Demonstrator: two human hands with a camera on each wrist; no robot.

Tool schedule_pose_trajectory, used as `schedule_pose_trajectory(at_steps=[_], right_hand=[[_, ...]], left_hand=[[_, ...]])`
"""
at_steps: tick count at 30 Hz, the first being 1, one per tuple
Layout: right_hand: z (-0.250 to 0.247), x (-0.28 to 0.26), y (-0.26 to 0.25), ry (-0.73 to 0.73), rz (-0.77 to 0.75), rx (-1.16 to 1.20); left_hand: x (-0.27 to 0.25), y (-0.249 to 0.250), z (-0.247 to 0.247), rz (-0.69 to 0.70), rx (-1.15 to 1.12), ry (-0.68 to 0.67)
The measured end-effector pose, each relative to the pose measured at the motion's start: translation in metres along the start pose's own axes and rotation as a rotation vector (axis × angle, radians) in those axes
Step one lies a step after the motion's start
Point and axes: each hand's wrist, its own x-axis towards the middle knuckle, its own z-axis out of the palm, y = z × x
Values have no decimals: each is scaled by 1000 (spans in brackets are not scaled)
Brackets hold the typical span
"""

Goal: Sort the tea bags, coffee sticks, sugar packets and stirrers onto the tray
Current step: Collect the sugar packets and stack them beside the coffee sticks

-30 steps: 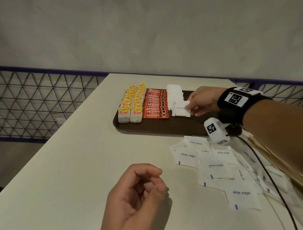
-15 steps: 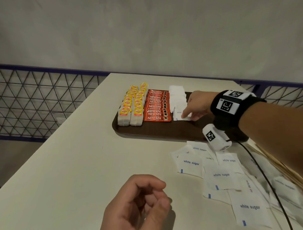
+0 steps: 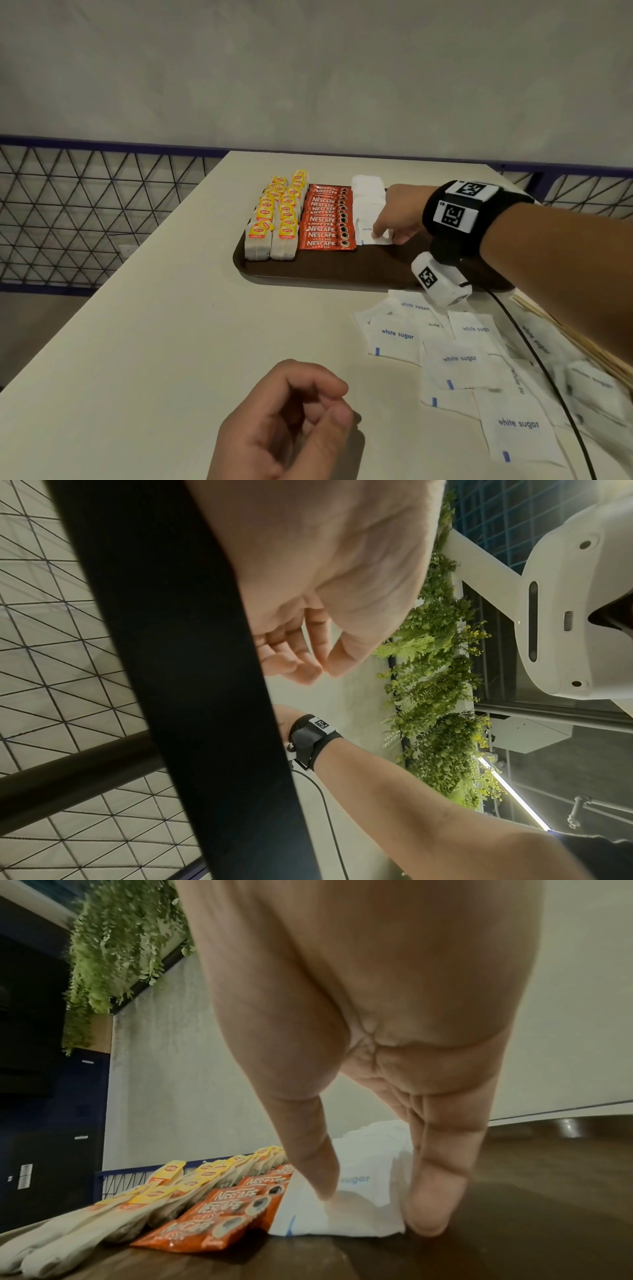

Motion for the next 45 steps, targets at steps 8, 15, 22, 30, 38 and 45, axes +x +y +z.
schedule_pose_trajectory(at_steps=[8,15,22,30,38,45], right_hand=[[-19,-39,2,-16,-149,-187],[1,-122,8,-309,-460,-460],[22,-137,15,-230,-494,-681],[31,-148,15,-195,-518,-540],[43,-210,35,-225,-462,557],[118,-254,64,-205,-306,1132]], left_hand=[[-3,9,0,6,12,28],[-7,19,3,-21,22,27],[-10,22,3,-24,89,26],[-10,20,3,-21,117,56],[-6,17,6,-97,38,87],[-8,22,7,-120,185,-153]])
